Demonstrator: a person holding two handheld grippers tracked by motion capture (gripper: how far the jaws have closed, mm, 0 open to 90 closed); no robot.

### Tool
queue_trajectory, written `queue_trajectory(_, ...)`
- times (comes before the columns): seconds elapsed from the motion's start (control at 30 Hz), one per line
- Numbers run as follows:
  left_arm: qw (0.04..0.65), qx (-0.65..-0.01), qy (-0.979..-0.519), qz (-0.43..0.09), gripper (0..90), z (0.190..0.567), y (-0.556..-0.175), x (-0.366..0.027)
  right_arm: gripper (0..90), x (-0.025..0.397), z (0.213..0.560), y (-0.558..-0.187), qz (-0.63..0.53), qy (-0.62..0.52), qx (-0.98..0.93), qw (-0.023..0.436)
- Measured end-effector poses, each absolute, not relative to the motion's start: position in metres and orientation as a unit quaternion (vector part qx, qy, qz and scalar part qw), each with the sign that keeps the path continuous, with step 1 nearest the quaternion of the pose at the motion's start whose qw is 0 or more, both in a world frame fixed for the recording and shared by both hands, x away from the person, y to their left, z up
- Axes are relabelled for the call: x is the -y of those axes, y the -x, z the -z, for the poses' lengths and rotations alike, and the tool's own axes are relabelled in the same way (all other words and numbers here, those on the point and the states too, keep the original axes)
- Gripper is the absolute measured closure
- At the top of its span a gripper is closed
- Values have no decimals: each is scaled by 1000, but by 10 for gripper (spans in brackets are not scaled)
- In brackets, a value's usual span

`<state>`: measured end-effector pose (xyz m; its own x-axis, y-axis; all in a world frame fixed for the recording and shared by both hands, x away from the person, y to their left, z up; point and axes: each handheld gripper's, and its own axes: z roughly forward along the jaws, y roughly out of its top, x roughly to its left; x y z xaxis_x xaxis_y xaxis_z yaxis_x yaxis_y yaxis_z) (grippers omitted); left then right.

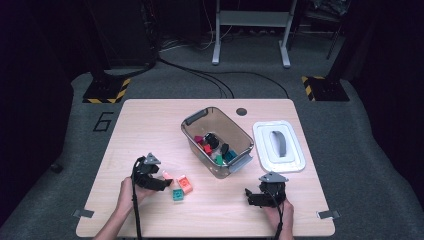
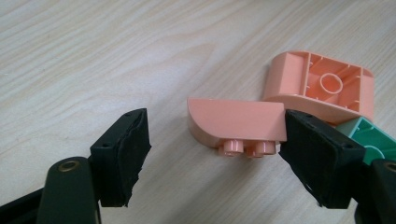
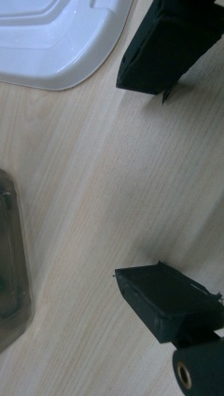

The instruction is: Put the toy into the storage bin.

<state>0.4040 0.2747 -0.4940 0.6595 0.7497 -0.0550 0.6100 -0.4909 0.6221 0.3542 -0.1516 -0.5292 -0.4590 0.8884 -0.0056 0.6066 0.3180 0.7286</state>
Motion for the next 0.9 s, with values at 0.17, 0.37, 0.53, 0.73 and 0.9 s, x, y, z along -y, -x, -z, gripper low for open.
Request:
queue_trajectory(0.17,329,-395,-852,-98,243,497,-406,-274,75,151,529,-354,-338,-477,-784,209)
queue_trajectory(0.37,340,-389,-851,-95,292,501,-408,-271,75,152,529,-354,-338,-476,-785,209)
queue_trajectory(0.53,334,-374,-859,-105,379,504,-406,-268,75,152,529,-354,-338,-476,-785,209)
queue_trajectory(0.73,332,-368,-861,-115,429,504,-404,-267,75,151,529,-354,-338,-476,-784,208)
queue_trajectory(0.9,331,-365,-862,-120,432,502,-404,-266,75,152,529,-354,-338,-476,-785,209)
